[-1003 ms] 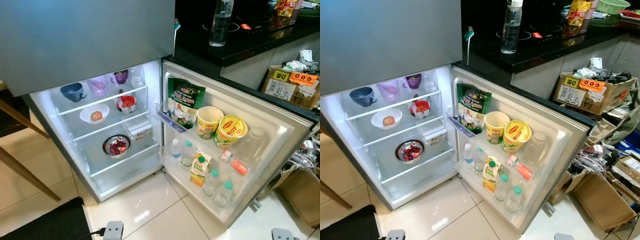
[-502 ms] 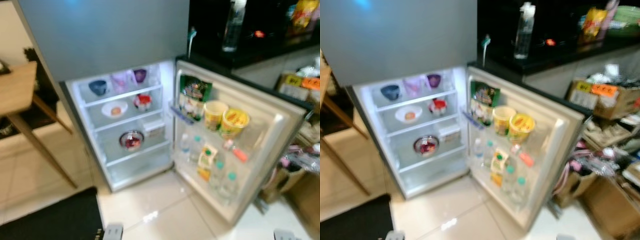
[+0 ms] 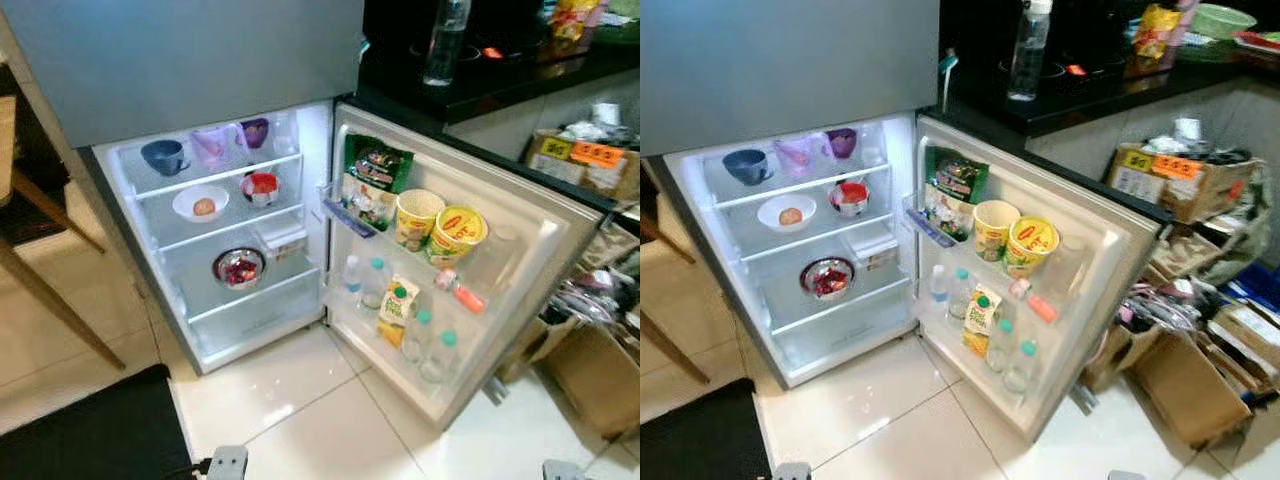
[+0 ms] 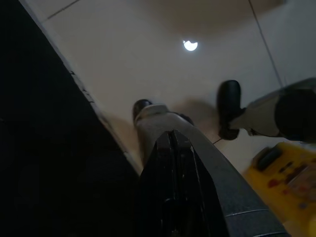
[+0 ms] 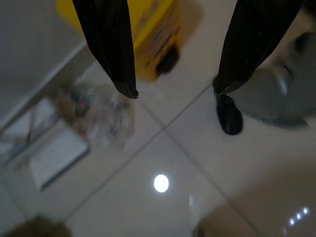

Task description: Restocking fridge

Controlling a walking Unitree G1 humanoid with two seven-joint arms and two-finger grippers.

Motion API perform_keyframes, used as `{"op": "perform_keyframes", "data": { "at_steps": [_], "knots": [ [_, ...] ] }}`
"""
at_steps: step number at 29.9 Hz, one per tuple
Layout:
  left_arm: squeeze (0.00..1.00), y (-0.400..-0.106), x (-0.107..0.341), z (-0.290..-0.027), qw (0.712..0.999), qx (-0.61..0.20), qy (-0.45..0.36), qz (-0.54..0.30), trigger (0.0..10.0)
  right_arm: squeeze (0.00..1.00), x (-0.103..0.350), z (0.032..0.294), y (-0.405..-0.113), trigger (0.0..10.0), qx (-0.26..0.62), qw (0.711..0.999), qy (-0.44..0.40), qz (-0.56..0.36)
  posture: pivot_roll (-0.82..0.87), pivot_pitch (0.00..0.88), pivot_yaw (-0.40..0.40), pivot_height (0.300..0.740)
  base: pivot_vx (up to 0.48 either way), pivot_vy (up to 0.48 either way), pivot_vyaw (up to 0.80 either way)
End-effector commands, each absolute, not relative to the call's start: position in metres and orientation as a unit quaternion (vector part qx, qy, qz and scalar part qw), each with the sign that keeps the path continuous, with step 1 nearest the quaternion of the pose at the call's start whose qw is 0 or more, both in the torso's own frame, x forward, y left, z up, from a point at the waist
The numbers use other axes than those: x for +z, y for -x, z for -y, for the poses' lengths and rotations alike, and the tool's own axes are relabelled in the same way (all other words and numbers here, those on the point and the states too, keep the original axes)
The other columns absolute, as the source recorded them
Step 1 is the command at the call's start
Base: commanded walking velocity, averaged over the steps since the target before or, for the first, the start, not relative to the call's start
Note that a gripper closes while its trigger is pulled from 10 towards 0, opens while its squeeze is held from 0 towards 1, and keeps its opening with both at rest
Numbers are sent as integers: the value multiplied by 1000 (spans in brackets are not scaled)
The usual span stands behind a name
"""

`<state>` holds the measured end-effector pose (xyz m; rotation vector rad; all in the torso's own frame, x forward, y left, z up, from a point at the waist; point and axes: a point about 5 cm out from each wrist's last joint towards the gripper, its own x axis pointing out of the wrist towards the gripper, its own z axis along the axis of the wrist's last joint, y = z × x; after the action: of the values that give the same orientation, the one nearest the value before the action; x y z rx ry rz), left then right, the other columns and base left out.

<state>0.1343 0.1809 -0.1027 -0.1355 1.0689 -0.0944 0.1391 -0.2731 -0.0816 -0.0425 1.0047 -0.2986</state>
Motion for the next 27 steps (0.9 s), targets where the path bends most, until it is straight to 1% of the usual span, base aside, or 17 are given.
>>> {"op": "perform_keyframes", "data": {
  "at_steps": [1,5,7,8,11,12,13,15,18,19,20,21,22,23,24,25,27],
  "knots": [
    [0,-131,-104,-182,854,-40,66,-514,10000,0,-71,289,-151,10000,-168,876,30,-451,-85,0,-2,740,0,0,0],
    [0,-131,-104,-182,855,-39,67,-514,10000,0,-67,292,-157,10000,-172,880,35,-441,-85,0,-2,740,0,0,0],
    [0,-131,-104,-182,855,-38,68,-514,10000,0,-55,301,-172,10000,-189,890,43,-413,-85,0,-2,740,0,0,0],
    [0,-131,-104,-182,855,-38,68,-514,10000,0,-55,301,-172,10000,-189,890,43,-413,-85,0,-2,740,0,0,0],
    [0,-130,-104,-183,854,-37,68,-514,10000,0,-26,324,-202,10000,-236,912,27,-334,-78,0,-1,740,0,0,0],
    [0,-130,-104,-184,854,-36,68,-514,10000,0,-9,337,-215,10000,-258,920,23,-295,-76,0,2,740,0,0,0],
    [0,-130,-104,-184,854,-36,68,-514,10000,0,-9,337,-215,10000,-258,920,23,-295,-76,0,2,740,0,0,0],
    [0,-130,-104,-185,855,-33,67,-513,10000,0,22,359,-233,10000,-295,928,13,-228,-75,0,0,740,0,0,0],
    [0,-130,-104,-186,855,-31,67,-513,10000,0,33,366,-238,10000,-307,929,7,-205,-75,0,0,740,0,0,0],
    [0,-130,-103,-187,856,-27,68,-512,10000,0,48,373,-245,10000,-316,933,-5,-171,-71,0,-1,740,0,0,0],
    [0,-130,-103,-187,856,-27,68,-512,10000,0,48,373,-245,10000,-316,933,-5,-171,-71,0,-1,740,0,0,0],
    [0,-131,-103,-188,857,-24,69,-510,10000,0,64,380,-253,8157,-317,939,-18,-132,-72,0,-1,740,0,0,0],
    [0,-131,-103,-188,857,-24,69,-510,10000,0,64,380,-253,8157,-317,939,-18,-132,-72,0,-1,740,0,0,0],
    [0,-131,-103,-190,858,-20,70,-508,10000,0,83,386,-263,0,-307,947,-38,-86,-71,0,-3,740,0,0,0],
    [0,-131,-103,-190,858,-20,70,-508,10000,0,83,386,-263,0,-307,947,-38,-86,-71,0,-3,740,0,0,0],
    [0,-132,-102,-191,859,-18,71,-506,10000,0,97,389,-269,0,-298,952,-50,-53,-71,0,-3,740,0,0,0],
    [0,-133,-102,-192,861,-16,73,-503,10000,0,113,392,-276,0,-282,958,-56,-18,-69,0,-2,740,0,0,0]
  ]
}}
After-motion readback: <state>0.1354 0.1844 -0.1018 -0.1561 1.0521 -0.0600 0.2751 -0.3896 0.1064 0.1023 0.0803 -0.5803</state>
